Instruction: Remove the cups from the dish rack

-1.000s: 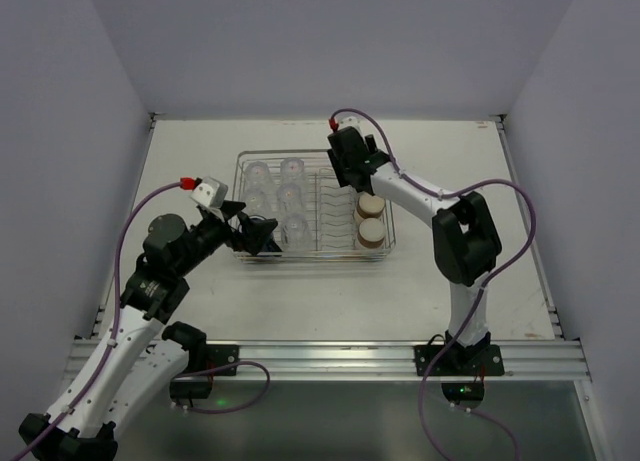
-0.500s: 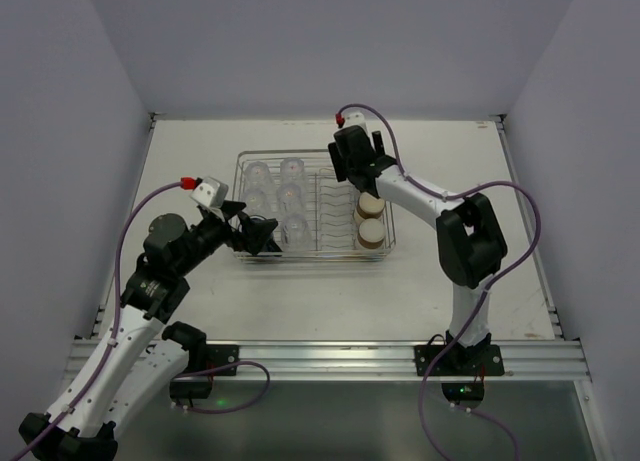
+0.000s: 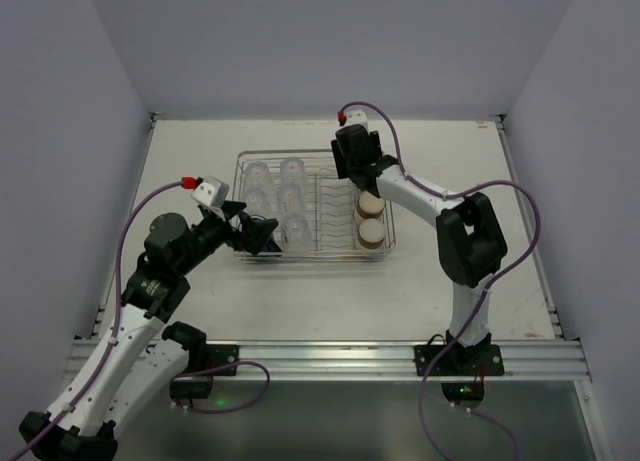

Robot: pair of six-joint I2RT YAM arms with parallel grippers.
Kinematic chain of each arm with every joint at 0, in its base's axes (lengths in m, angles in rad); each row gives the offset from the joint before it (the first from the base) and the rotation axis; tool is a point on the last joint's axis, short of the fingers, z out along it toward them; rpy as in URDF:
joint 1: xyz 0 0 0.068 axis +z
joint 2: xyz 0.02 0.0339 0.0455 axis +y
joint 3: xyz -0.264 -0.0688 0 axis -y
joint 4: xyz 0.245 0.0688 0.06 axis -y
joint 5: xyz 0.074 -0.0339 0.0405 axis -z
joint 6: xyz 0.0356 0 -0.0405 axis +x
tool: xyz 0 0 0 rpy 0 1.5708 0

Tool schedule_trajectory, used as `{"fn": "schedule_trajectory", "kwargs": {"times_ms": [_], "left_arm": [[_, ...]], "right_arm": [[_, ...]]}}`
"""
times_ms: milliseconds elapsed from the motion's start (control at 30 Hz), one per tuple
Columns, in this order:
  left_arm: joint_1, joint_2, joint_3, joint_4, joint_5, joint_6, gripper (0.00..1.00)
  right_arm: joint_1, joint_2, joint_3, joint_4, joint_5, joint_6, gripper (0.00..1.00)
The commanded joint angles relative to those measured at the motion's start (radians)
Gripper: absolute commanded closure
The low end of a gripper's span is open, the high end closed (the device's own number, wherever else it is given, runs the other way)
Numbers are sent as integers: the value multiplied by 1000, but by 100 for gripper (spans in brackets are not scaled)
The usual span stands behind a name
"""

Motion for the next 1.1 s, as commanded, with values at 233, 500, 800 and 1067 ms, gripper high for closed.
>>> {"fn": "schedule_trajectory", "kwargs": {"times_ms": [233,500,800,1067], "left_arm": [[5,33,28,7,6,-14,0],[5,114,68,27,70,-68,0],[3,203,42,261,182,-334,0],[-15,347,-27,648,227,-586,9]], "right_arm": [[-14,-184,-104,302,52,-29,75],[-13,-281,-141,402,32,-12,77],[-13,-414,-207,415,-97,187,80],[-19,-568,-308,453,-313,506,83]]}}
